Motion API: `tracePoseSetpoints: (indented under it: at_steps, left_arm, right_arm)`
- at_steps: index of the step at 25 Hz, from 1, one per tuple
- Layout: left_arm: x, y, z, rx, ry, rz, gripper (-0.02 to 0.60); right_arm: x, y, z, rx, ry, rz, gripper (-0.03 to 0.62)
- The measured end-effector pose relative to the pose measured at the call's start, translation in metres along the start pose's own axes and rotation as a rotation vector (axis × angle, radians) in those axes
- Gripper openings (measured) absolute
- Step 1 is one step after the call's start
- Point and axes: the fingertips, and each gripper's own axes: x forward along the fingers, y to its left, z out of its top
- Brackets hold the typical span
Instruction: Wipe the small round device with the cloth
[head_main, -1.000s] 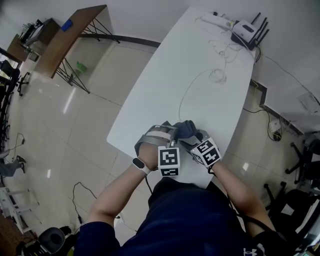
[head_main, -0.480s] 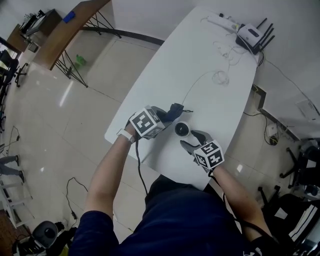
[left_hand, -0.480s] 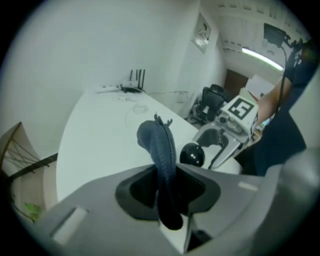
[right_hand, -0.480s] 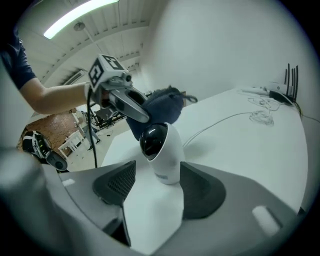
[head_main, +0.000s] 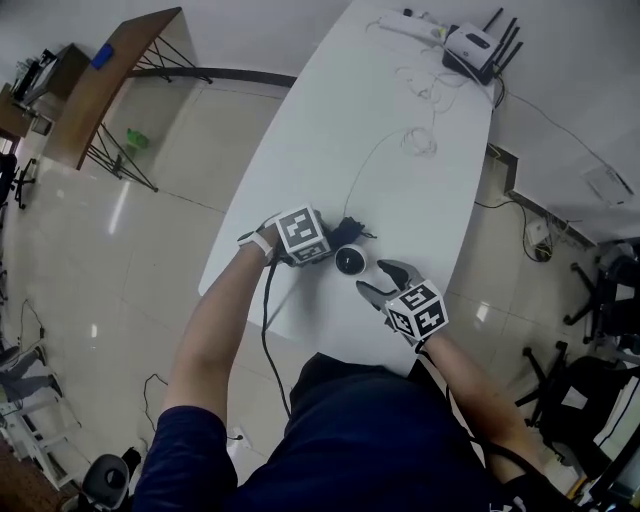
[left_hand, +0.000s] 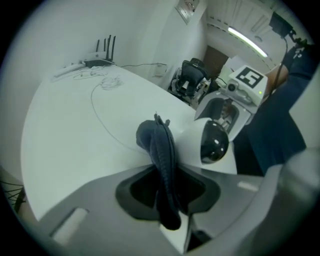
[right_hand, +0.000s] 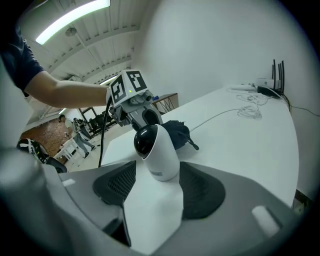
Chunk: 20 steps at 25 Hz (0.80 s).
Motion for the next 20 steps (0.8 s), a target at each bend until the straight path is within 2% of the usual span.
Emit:
tracePoseSetpoints:
  at_steps: [2,4,8,12,15,18,20]
  left_arm:
    - [-0.007,-0.005,0.003,0.017,-0.018,0.010,0.090]
    - [-0.018,-0.007,0.007,0.054,-0.033,0.069,0.089]
    - [-0.041,-0.018,0.023,0.150,-0.077,0.250,0.089]
    - [-0.053,-0.042,0.032,0.261,-0.050,0.470,0.089]
    - [-0.049,-0.063,0.033,0.329,-0.037,0.595,0.089]
    - [-0.041,-0.083,0.034,0.349,-0.050,0.647,0.089]
    - [-0.035,-0.095,0.036,0.302,-0.102,0.626,0.089]
  right_arm:
    - [-0.001,-0.003,-0.002,0.010,-0.003,0.001,0.281]
    - [-0.001,-0.003,-0.003,0.010,-0.004,0.008,0.279]
    - [0.002,0.000,-0.006,-0.006,0.003,0.027,0.278]
    - [0.004,0.006,-0.009,-0.023,0.013,0.044,0.278]
    - [0.004,0.010,-0.008,-0.045,0.017,0.058,0.278]
    - [0.002,0.012,-0.007,-0.054,0.020,0.065,0.278]
    - [0.001,0.011,-0.008,-0.054,0.024,0.065,0.278]
